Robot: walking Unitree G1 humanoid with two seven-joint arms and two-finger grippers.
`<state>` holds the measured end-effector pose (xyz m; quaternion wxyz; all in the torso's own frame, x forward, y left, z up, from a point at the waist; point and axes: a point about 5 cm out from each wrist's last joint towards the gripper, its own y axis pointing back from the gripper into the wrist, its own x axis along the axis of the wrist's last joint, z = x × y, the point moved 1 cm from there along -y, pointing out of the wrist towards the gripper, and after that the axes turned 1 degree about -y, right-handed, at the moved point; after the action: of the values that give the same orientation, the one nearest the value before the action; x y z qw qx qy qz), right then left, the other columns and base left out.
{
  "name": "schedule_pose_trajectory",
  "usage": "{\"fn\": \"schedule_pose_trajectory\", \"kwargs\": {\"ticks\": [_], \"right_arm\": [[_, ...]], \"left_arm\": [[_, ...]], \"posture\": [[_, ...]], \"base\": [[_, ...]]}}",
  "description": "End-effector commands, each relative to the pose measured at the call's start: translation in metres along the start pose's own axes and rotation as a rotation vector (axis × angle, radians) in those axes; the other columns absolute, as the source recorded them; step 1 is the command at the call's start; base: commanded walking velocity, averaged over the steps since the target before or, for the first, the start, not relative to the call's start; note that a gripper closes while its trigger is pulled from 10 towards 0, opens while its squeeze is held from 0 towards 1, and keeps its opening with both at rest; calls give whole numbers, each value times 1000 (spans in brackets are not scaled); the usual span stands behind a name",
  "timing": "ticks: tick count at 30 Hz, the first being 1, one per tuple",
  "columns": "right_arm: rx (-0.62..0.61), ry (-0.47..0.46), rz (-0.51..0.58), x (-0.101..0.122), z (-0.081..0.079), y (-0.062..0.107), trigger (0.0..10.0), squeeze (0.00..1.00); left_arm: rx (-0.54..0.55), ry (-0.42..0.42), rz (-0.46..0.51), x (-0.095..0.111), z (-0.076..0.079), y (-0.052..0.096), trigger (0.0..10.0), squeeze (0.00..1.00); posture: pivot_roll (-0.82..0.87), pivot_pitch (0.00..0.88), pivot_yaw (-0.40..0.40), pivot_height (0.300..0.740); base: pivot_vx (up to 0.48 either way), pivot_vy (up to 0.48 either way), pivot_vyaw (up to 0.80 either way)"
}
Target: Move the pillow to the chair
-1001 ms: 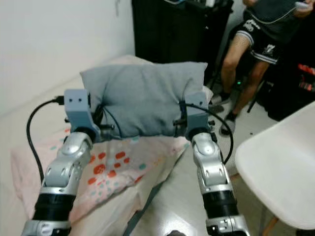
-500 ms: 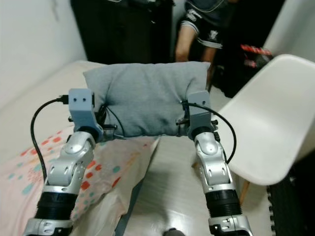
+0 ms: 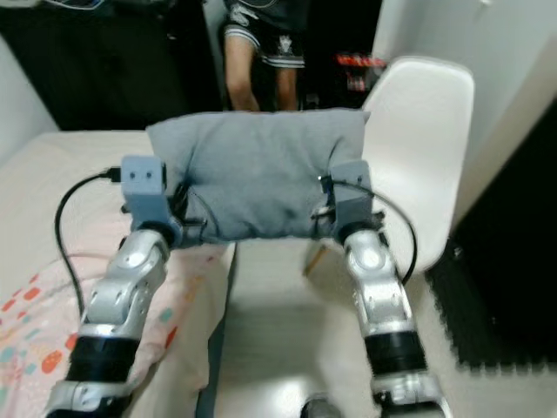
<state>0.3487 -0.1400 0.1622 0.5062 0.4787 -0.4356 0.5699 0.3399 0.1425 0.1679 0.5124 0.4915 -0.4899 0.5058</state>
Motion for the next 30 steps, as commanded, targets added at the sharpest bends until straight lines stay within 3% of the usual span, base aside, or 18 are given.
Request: {"fn": "schedule_pose_trajectory", "kwargs": {"ticks": [1, 17, 30], "right_arm": [[31, -11, 49, 11, -6, -1, 10000, 0], [58, -15, 41, 8, -17, 1, 10000, 0], [52, 12, 46, 10, -17, 0, 10000, 0]], "left_arm": [[-18, 0, 41, 8, 4, 0, 10000, 0], [-41, 8, 21, 3, 11, 1, 10000, 0], [-43, 20, 37, 6, 15, 1, 10000, 0]], "posture": [[20, 112, 2, 740], [18, 114, 10, 740], [16, 114, 17, 740]], "base": [[0, 0, -800], [0, 0, -800], [0, 0, -800]]}}
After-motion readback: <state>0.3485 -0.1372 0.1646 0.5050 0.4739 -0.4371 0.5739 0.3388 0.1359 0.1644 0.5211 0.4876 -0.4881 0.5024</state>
